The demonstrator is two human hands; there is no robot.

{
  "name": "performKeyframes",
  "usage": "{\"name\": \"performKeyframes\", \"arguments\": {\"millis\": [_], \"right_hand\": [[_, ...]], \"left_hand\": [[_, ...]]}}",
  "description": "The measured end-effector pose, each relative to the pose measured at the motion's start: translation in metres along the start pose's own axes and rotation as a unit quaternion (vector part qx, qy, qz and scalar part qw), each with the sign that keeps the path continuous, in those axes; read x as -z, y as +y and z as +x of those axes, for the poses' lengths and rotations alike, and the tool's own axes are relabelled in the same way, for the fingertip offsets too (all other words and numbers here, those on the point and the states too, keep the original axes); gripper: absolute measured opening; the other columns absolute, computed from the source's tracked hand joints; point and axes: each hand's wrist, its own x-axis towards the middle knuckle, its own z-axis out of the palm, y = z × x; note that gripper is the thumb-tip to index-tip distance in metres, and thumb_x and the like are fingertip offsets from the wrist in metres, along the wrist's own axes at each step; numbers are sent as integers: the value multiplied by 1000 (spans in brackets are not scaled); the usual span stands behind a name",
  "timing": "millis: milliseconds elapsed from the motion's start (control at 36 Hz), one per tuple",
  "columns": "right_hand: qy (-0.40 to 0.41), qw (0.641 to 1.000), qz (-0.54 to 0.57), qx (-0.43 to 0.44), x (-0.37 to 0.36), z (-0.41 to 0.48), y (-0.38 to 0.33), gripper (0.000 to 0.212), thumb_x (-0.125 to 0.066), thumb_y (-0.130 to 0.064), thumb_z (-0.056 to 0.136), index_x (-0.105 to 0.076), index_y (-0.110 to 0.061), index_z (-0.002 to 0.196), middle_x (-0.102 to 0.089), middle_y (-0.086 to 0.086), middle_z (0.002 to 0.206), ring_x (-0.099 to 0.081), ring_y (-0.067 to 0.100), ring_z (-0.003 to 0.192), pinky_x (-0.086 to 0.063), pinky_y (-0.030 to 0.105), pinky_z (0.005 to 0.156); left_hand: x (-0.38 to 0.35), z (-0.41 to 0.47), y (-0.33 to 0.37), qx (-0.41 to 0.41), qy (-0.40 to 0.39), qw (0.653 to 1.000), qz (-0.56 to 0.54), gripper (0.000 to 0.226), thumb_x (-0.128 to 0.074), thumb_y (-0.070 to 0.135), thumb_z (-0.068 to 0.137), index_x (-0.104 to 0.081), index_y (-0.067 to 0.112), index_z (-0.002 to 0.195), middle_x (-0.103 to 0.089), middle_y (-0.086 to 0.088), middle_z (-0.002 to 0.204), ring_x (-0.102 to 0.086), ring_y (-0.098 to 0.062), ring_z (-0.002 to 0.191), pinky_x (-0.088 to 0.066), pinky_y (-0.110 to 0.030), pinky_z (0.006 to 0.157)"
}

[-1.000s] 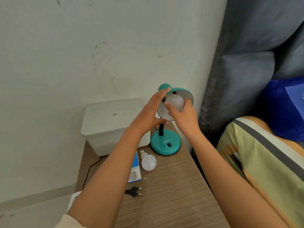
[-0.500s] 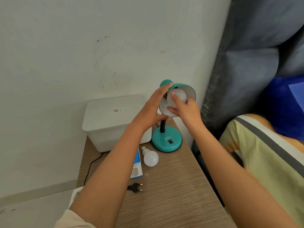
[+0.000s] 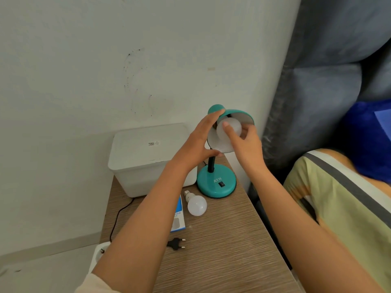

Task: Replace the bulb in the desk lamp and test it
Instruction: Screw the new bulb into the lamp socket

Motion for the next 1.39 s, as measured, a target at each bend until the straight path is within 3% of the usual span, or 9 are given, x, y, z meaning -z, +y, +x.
{"name": "performKeyframes", "arguments": {"millis": [472,583,694,806,917,1028,1139,1306,1389], "right_hand": [[10,998,-32,48,1,-3,0,54,-65,-42,82,-47,-13,124,-57,-3,117,-56,11,104,-48,26,90],[-28,999,-5,-19,3,3,0,32,-58,-47,84,-55,-16,92,-65,12,110,-61,16,91,-53,31,82],[4,998,-37,49,2,-2,2,51,-65,-42,81,-49,-14,121,-58,-1,117,-57,11,103,-48,24,88],[-32,999,16,-25,4,2,2,46,-62,-47,82,-55,-11,111,-64,3,109,-66,13,93,-53,24,79],[13,997,-27,66,2,-3,0,52,-68,-37,80,-49,-14,123,-57,-6,113,-56,7,102,-46,16,84],[-18,1000,-1,2,6,4,-1,35,-64,-46,81,-61,-14,96,-67,-1,93,-65,15,90,-50,21,75],[22,994,-43,96,3,-1,0,51,-71,-36,78,-53,-14,121,-60,-5,111,-58,7,100,-46,16,85],[-12,999,-24,18,7,6,-2,49,-69,-49,74,-62,-13,107,-68,1,101,-65,17,96,-54,28,82],[23,994,-48,97,2,-1,-2,51,-72,-37,76,-55,-13,118,-62,-2,111,-58,10,101,-48,23,88]], "left_hand": [[0,1,1,3,-1,1000,1,102,-79,2,68,-18,42,138,-27,17,139,-26,10,124,-21,4,96],[1,0,1,6,4,1000,-2,102,-80,2,67,-17,44,137,-28,17,138,-27,11,121,-22,4,95],[0,0,1,9,0,1000,3,102,-79,1,68,-16,43,137,-28,13,142,-25,11,122,-21,6,94],[0,0,1,12,4,1000,0,102,-79,2,67,-17,42,137,-29,13,141,-26,10,121,-22,5,94],[0,0,1,14,0,1000,-2,103,-79,2,68,-16,44,137,-28,13,142,-25,11,121,-20,6,94],[1,-1,2,14,3,1000,-4,103,-79,1,67,-17,42,137,-28,16,137,-26,11,119,-21,6,92],[0,0,2,15,-2,1000,-4,103,-80,2,67,-17,41,139,-29,9,145,-27,7,123,-21,5,95],[2,0,1,21,-4,1000,0,102,-79,3,68,-20,31,145,-28,14,140,-26,8,122,-21,6,94],[0,1,3,18,-7,1000,4,103,-80,3,68,-18,36,143,-28,6,149,-25,8,124,-20,6,95]]}}
